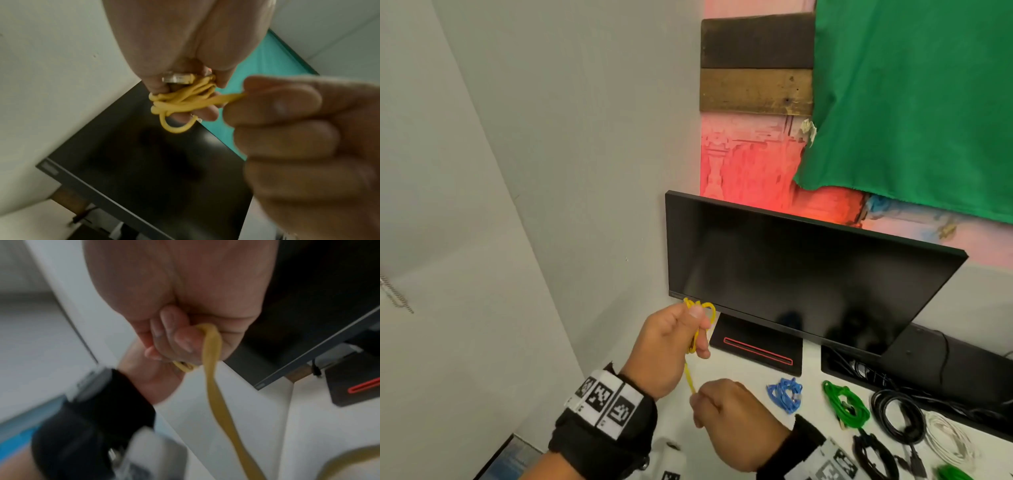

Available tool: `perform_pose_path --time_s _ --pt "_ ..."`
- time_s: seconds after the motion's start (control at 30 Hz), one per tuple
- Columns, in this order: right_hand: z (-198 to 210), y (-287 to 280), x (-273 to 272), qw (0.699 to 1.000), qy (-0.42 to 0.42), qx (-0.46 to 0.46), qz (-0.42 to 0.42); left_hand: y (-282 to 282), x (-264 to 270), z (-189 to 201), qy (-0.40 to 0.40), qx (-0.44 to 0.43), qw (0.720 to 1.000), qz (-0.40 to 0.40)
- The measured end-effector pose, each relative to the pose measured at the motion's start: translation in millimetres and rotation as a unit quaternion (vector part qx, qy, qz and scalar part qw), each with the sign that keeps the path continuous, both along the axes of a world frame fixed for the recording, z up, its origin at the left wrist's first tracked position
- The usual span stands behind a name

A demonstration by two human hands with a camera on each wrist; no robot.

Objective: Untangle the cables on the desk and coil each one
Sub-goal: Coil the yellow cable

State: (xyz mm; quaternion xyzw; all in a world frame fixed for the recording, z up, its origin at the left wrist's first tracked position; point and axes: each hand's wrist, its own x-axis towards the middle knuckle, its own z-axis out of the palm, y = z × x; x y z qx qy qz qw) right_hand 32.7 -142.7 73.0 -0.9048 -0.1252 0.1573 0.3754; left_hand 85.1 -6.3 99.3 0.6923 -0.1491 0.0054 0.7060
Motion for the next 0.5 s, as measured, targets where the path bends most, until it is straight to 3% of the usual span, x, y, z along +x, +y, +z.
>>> perform_pose_path --time_s 0.1,0.2,0.27,0.37,0.5 --pt "21.9 -6.3 -3.9 0.988 0.048 0.146 0.001 8.2 -0.4 -9.2 -0.039 0.138 0.989 -0.035" --pt "40.1 -15.0 -4.2 0.982 -0.037 0.183 0.018 12.5 -4.5 -10.5 -0.019 0.194 0.975 -0.103" --pt "47.4 -22.4 -1.1 0.984 -0.109 0.136 0.033 15.0 -7.0 -7.7 0.026 0.190 0.971 -0.145" --pt "51.3 -29.1 1.7 0.982 -0.191 -0.007 0.008 20.3 -6.2 -2.2 0.077 0.172 0.962 -0.197" --pt "43.1 -34.5 2.4 0.974 -0.206 -0.078 -0.044 27.7 -1.4 1.2 0.079 0.242 0.941 -0.225"
